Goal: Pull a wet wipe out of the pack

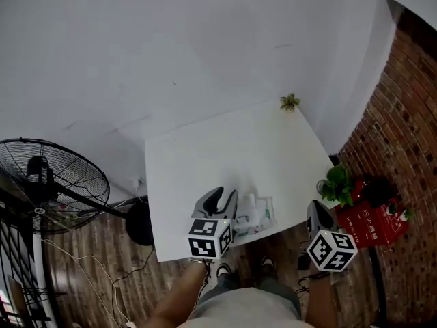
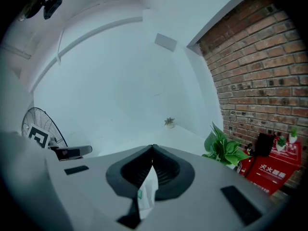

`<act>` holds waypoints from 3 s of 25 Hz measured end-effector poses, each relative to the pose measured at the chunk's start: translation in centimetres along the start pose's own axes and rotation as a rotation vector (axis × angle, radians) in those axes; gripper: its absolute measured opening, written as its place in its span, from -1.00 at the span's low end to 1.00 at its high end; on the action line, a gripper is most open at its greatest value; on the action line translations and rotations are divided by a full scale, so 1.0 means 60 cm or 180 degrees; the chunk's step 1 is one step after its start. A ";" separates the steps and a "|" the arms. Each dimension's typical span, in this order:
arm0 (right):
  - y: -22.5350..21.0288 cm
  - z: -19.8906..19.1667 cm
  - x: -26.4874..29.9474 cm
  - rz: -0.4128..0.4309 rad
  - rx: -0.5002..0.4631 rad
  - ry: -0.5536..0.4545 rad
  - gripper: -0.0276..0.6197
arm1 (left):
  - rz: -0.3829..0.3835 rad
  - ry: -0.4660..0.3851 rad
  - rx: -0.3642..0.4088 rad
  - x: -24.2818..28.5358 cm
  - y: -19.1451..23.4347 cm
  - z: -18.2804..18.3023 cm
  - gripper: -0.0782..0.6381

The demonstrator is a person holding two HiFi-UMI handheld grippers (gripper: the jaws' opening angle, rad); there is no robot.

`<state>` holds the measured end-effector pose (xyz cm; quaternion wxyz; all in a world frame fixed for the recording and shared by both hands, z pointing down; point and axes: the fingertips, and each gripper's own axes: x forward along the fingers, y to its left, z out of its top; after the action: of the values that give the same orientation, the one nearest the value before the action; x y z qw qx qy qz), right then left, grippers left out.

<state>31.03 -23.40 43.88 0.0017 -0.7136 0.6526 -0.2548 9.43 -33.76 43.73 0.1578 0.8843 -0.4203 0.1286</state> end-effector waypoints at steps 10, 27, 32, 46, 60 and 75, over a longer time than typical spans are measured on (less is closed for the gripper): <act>-0.057 -0.004 0.029 0.0166 -0.0015 0.0213 -0.91 | 0.0088 0.0210 -0.0034 0.031 -0.058 -0.052 -0.39; -0.113 -0.097 0.053 0.0295 0.0061 0.0774 -0.91 | 0.0306 0.0684 -0.0186 0.033 -0.083 -0.187 -0.39; -0.129 -0.122 0.053 0.0268 0.0089 0.0892 -0.91 | 0.0347 0.0778 -0.0201 0.042 -0.077 -0.209 -0.39; -0.130 -0.144 0.070 0.0339 0.0078 0.1008 -0.91 | 0.0401 0.1097 -0.0359 0.053 -0.080 -0.253 -0.43; -0.144 -0.158 0.066 0.0268 0.0216 0.1041 -0.91 | 0.0362 0.1087 -0.0899 0.059 -0.072 -0.256 -0.59; -0.150 -0.157 0.075 0.0281 0.0261 0.1016 -0.91 | 0.0431 0.1180 -0.1017 0.060 -0.064 -0.267 -0.70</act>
<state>36.06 -23.16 56.72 -0.0617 -0.6340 0.6643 -0.3911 13.14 -27.79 59.05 0.3609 0.7793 -0.4574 0.2308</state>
